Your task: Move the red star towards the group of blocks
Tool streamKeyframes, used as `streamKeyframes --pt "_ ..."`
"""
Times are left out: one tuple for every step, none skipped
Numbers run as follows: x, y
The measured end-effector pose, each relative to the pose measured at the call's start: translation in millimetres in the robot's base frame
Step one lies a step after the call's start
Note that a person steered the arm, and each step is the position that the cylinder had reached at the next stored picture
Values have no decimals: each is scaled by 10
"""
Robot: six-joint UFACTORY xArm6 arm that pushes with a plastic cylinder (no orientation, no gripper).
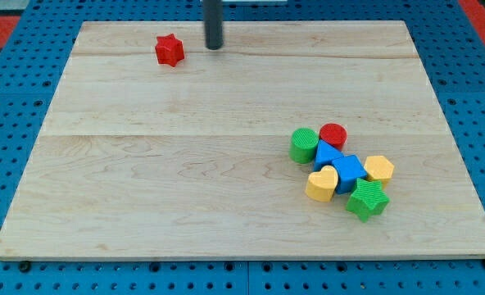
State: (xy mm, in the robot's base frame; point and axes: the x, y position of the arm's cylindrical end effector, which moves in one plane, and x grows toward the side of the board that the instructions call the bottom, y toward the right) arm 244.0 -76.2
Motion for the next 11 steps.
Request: streamKeyframes --pt "-304 -125" --pt "-298 -673" --pt "189 -159" --pt "657 -83" --pt "354 -684" --pt "478 -967" --pt "832 -272" --pt "969 448" --pt "950 -22" --pt "733 -581" --pt "965 -863"
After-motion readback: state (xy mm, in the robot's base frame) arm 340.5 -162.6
